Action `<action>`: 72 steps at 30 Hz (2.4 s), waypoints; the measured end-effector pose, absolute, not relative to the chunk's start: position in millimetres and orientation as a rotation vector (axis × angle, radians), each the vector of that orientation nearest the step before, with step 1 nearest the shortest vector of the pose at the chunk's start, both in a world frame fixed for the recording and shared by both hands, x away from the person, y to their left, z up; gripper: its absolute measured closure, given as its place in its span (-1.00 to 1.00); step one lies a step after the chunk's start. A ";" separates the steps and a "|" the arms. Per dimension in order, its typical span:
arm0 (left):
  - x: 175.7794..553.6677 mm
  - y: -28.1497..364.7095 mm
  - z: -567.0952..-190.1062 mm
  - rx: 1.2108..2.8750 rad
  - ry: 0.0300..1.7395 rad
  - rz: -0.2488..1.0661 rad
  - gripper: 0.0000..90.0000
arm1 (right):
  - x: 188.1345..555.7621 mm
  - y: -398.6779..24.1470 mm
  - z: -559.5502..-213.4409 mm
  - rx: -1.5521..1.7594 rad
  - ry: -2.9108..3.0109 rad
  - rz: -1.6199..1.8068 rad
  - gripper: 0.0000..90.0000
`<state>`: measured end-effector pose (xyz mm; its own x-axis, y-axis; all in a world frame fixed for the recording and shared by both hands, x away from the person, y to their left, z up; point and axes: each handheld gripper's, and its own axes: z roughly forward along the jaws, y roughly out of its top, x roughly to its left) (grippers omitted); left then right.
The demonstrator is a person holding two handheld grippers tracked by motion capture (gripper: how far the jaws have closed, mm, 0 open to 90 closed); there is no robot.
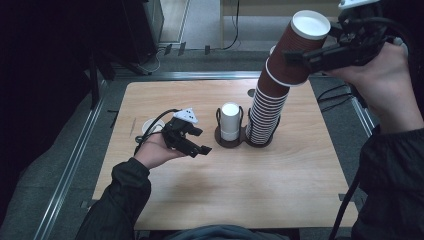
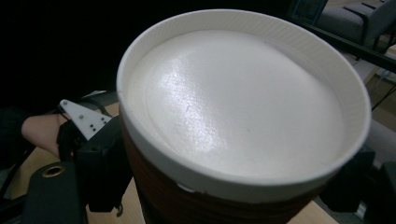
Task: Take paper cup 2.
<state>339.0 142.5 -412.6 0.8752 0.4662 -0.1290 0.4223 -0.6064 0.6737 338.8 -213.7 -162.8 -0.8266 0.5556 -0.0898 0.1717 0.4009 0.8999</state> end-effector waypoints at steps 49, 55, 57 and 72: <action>329.4 146.1 -427.1 2.251 0.524 0.003 -0.71 | 309.3 -151.5 -375.1 0.476 2.606 1.407 -0.58; 329.4 148.8 -430.6 2.236 0.544 -0.003 -0.72 | 312.8 -140.5 -395.5 0.466 2.619 1.442 -0.58; 328.9 149.8 -432.0 2.234 0.541 -0.011 -0.73 | 315.1 -137.5 -402.2 0.465 2.619 1.453 -0.58; 325.3 143.4 -450.3 2.256 0.505 -0.073 -0.84 | 325.1 -123.1 -440.6 0.410 2.661 1.485 -0.58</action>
